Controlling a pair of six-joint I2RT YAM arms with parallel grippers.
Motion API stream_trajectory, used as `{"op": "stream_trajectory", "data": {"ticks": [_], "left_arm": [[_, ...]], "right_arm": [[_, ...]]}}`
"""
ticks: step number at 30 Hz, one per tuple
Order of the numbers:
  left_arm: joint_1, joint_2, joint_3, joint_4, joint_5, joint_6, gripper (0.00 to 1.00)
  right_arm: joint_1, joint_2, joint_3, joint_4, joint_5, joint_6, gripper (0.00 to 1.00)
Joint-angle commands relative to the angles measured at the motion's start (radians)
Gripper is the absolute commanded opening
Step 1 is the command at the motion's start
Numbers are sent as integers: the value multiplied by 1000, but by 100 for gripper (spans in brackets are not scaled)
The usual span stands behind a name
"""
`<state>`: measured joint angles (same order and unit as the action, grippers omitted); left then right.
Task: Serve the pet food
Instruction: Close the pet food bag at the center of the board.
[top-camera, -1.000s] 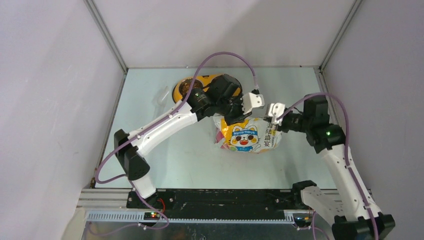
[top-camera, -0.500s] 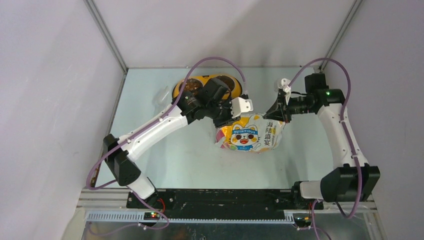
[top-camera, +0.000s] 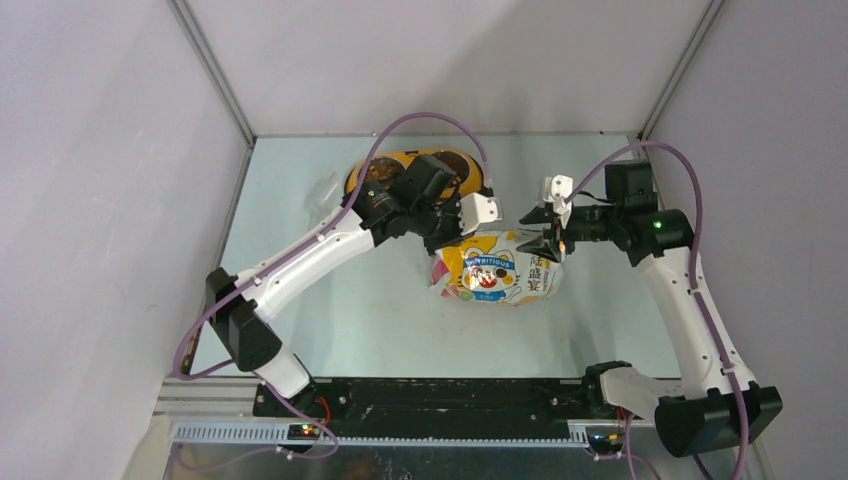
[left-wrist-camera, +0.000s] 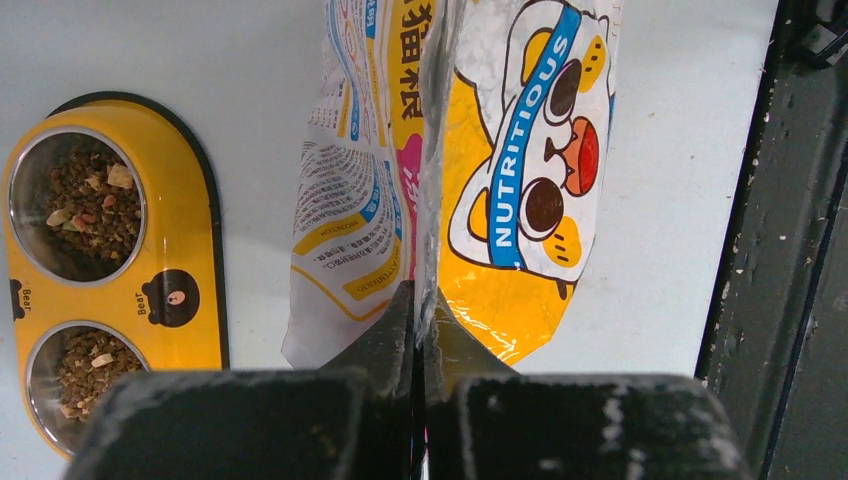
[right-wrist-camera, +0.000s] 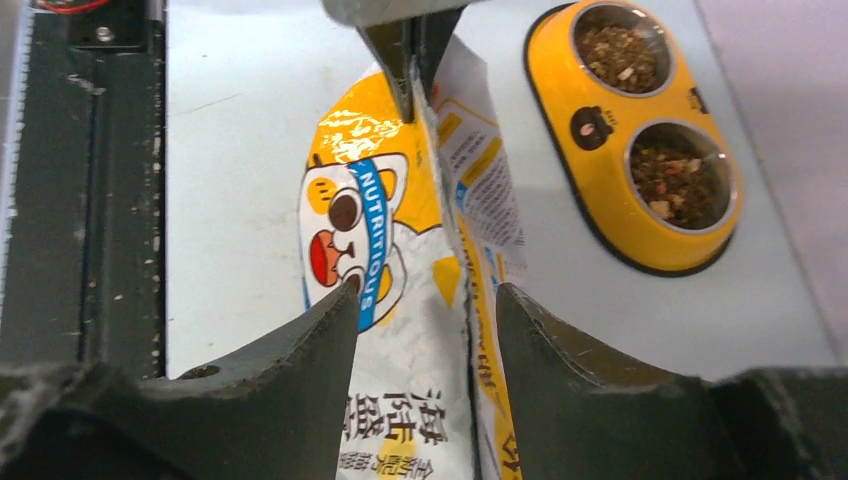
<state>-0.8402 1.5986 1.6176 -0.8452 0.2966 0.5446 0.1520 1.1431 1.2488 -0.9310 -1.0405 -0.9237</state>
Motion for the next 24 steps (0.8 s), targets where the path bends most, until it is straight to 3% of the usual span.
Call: {"op": "stream_trajectory", "data": {"ticks": [1, 9, 12, 15, 17, 23, 24], "left_arm": [[24, -33, 18, 30, -26, -6, 1], [24, -32, 35, 23, -13, -9, 0], [23, -26, 50, 18, -5, -12, 0], [23, -18, 62, 9, 2, -14, 0], [23, -16, 68, 5, 3, -15, 0], [23, -18, 74, 1, -4, -13, 0], [23, -18, 74, 1, -6, -14, 0]], "right_arm": [[24, 3, -12, 177, 108, 111, 56], [25, 86, 35, 108, 121, 154, 52], [24, 114, 74, 55, 103, 155, 36], [13, 150, 123, 5, 68, 165, 8], [8, 176, 156, -33, 51, 176, 0], [1, 185, 209, -117, 65, 145, 0], [-2, 175, 215, -120, 77, 146, 8]]}}
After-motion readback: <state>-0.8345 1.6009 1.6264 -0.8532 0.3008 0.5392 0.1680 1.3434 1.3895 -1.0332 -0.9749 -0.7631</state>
